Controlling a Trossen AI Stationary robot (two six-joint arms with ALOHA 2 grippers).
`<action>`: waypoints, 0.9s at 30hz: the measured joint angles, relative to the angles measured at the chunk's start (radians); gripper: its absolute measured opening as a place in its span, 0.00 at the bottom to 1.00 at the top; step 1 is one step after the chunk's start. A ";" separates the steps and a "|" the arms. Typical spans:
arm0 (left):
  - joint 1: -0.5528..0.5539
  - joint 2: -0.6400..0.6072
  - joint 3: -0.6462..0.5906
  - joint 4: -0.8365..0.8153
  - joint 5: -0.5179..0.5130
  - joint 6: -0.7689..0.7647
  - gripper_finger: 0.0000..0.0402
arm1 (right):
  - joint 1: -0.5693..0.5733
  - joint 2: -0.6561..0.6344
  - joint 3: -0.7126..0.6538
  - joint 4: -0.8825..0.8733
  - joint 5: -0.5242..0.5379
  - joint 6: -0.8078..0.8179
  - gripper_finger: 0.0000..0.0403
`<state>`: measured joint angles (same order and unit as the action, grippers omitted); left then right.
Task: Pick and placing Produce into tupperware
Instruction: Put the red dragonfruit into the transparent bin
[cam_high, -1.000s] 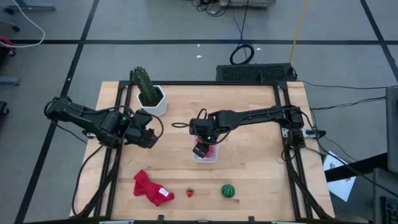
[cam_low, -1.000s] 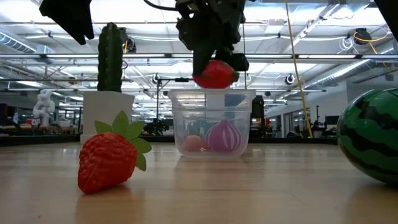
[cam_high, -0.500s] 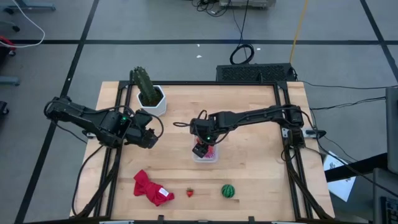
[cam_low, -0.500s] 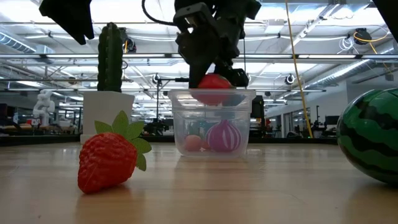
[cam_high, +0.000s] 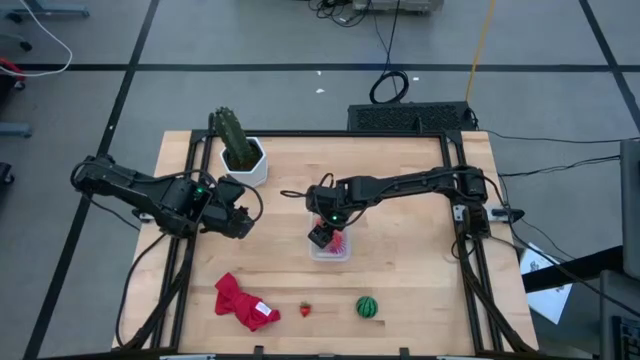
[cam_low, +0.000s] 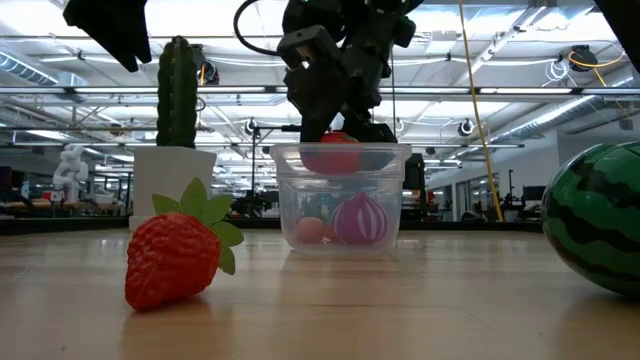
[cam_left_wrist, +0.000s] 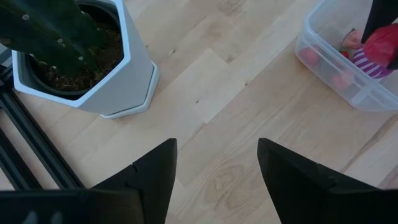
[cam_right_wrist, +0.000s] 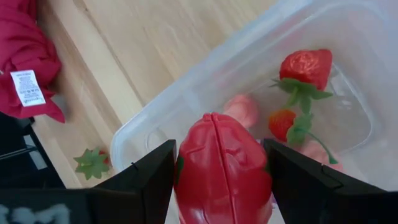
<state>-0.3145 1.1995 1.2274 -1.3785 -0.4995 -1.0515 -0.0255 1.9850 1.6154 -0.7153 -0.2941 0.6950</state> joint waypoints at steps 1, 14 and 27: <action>0.000 0.000 0.000 0.000 -0.001 0.000 0.57 | -0.002 0.000 0.000 0.004 0.000 0.000 0.55; 0.000 0.000 0.000 0.000 -0.007 0.001 0.57 | -0.009 0.000 0.000 0.017 0.000 0.022 0.55; 0.000 0.000 0.000 0.000 -0.008 0.001 0.57 | -0.008 0.000 0.000 0.081 -0.074 -0.002 0.55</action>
<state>-0.3145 1.1995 1.2274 -1.3785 -0.5072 -1.0508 -0.0339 1.9850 1.6154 -0.6339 -0.3686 0.6933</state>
